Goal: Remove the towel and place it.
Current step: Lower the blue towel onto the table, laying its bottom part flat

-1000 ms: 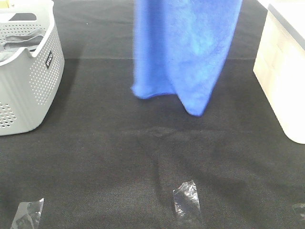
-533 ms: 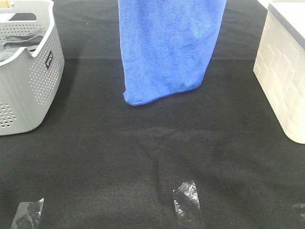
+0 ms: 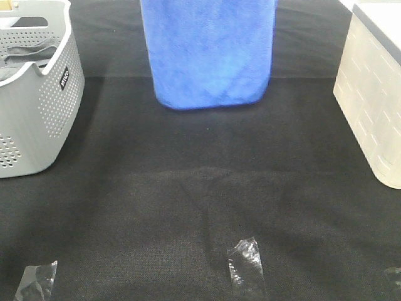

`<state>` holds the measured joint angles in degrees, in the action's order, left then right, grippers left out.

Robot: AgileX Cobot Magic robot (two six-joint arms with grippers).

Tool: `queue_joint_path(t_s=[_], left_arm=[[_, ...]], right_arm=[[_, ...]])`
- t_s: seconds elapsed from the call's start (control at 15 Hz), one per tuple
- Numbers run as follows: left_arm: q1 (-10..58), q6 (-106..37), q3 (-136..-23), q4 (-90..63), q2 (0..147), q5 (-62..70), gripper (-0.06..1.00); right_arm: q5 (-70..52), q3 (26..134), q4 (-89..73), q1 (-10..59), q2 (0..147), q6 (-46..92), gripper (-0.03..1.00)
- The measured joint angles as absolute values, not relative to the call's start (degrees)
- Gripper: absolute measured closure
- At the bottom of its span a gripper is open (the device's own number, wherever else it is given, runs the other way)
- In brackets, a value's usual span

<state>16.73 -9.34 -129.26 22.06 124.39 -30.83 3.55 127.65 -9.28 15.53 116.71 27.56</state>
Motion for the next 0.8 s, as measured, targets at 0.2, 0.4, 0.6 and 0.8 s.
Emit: queue_joint_path(t_s=[0.2,0.4,0.6,0.8], left_arm=[[16.56,-9.34,-146.73,22.06,133.56,-24.52,0.94],[16.56,-9.34,-152.41,21.72,137.28,-19.71,0.94],[16.56,-8.02,-152.58,21.66,138.43,-15.87,0.94],[17.19,-1.03,-152.58,21.6,138.48,-3.67,0.94]], right_arm=[[3.72,130.23,-9.05,15.53,119.69,27.56,0.94],[3.27,130.23,-8.88,15.47,120.89,27.56,0.94],[1.2,130.41,-8.88,15.47,120.89,28.3,0.94],[-9.17,130.52,-8.82,15.47,120.89,29.16,0.94]])
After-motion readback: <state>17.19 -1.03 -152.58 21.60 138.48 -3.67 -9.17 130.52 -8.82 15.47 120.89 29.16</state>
